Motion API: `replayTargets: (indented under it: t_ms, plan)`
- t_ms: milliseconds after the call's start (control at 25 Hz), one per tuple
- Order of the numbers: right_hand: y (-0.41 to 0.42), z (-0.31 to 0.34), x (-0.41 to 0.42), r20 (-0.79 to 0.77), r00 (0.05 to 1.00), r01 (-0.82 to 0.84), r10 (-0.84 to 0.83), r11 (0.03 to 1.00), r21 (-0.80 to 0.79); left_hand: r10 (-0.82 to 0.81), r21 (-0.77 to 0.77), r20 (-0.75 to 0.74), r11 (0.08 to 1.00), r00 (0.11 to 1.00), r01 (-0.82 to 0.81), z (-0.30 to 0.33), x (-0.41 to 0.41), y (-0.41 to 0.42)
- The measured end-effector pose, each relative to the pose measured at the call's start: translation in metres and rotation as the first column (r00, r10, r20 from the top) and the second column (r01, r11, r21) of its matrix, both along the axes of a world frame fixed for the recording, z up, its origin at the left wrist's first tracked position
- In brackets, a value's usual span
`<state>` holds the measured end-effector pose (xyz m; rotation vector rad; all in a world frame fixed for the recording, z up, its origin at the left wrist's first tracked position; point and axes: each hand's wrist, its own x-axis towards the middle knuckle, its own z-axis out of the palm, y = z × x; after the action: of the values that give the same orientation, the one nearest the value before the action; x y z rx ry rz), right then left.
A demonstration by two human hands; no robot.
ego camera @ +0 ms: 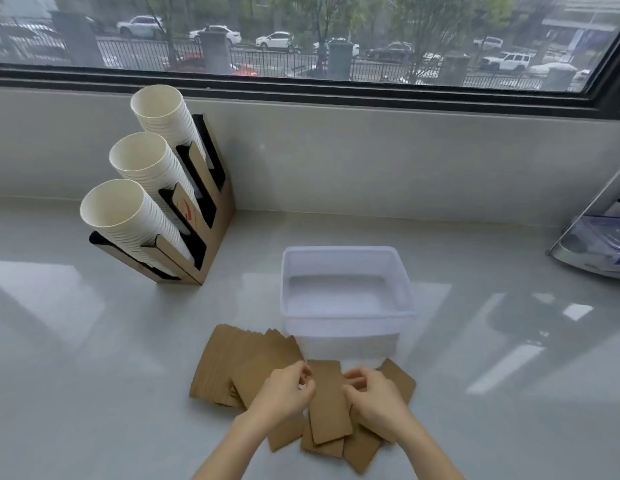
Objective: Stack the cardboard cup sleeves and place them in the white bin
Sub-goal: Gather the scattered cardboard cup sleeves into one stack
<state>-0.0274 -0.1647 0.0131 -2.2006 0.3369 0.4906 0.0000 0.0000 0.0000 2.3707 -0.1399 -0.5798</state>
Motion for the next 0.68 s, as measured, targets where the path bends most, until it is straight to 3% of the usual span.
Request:
replayTargets:
  t_ms: [160,280,520,680]
  plan:
    - [0.004,-0.003,-0.001,-0.066,0.997,-0.042,0.040,0.999,-0.025,-0.002,0.002,-0.101,1.000,0.995,0.003,-0.010,-0.002,-0.001]
    - [0.007,-0.005,0.000,-0.070,0.998,-0.008,0.007,1.000,-0.021,0.049,-0.089,-0.140,0.994,0.989,-0.061,-0.012,-0.003,-0.002]
    - [0.008,-0.013,-0.003,-0.084,0.987,0.148,-0.140,0.984,0.096,0.074,-0.151,-0.104,0.984,0.992,-0.090,-0.011,-0.010,-0.002]
    - [0.009,-0.014,-0.006,-0.113,0.983,0.151,-0.142,0.986,0.075,0.077,-0.177,-0.100,0.980,0.992,-0.094,-0.010,-0.016,-0.002]
